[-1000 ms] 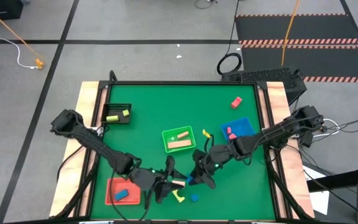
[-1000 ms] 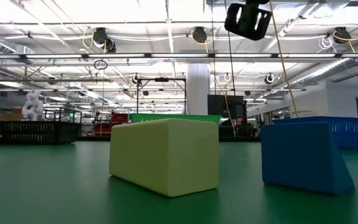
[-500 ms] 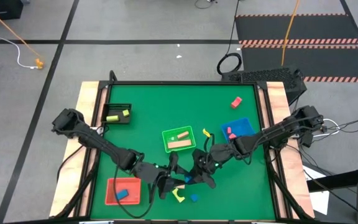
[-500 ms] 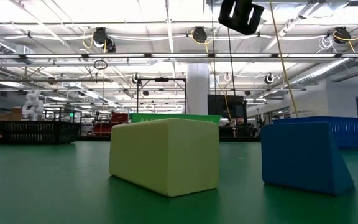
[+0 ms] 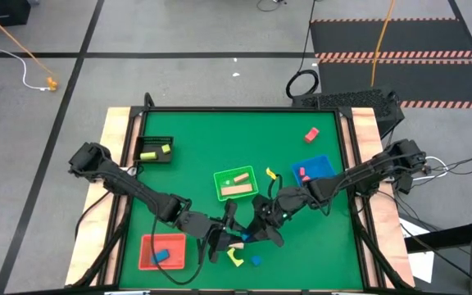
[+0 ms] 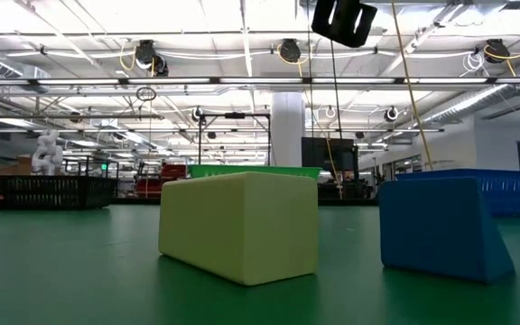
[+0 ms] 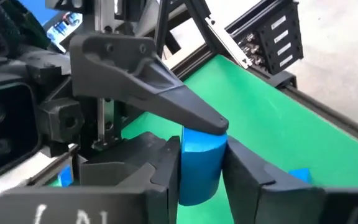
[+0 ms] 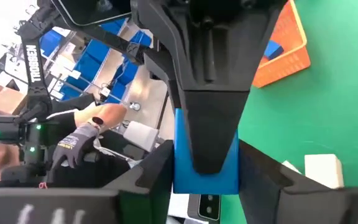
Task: Sort & place blocks by color
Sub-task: Put the top blue block into the red bin
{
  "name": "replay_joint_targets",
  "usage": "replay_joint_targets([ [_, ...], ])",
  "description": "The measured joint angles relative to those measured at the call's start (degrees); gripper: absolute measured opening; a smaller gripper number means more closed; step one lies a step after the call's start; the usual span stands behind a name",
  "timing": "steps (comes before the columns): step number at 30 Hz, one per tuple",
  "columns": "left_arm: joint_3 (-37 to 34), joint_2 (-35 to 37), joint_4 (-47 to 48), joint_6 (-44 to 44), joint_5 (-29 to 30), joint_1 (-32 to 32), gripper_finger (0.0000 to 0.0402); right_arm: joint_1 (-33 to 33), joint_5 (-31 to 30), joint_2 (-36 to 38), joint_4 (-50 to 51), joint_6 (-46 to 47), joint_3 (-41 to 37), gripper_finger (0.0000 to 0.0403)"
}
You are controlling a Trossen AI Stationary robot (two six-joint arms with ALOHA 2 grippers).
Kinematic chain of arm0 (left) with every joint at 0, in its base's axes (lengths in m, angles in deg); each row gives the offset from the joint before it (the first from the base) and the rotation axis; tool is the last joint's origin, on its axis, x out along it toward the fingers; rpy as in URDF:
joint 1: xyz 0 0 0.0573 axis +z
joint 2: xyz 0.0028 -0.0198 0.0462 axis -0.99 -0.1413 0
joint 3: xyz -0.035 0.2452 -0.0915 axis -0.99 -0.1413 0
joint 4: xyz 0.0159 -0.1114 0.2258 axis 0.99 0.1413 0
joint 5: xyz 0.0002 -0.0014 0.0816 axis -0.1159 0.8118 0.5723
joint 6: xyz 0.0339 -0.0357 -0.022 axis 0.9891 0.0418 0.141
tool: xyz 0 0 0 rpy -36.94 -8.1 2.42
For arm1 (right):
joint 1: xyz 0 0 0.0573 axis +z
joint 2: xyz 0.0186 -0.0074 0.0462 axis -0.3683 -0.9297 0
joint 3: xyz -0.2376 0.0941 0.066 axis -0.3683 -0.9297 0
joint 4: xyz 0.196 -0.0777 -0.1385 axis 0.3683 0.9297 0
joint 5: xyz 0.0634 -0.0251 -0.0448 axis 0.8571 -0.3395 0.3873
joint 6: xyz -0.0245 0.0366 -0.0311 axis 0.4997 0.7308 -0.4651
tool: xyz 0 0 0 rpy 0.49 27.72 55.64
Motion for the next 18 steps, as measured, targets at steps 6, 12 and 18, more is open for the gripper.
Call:
replay_joint_targets([
  [6,-0.02,-0.11,0.57,-6.63,-0.43,-0.12,0.0089,0.01,-0.38,0.12,-1.71,1.33,0.02,0.0205],
  [12,0.00,0.19,4.80,-15.82,0.26,-1.92,0.0089,2.66,2.27,0.23,0.04,0.68,0.02,0.0245],
  [18,-0.02,1.51,16.54,-30.67,0.69,-6.86,0.0089,5.57,-3.55,0.41,12.28,-0.38,0.02,0.0249],
])
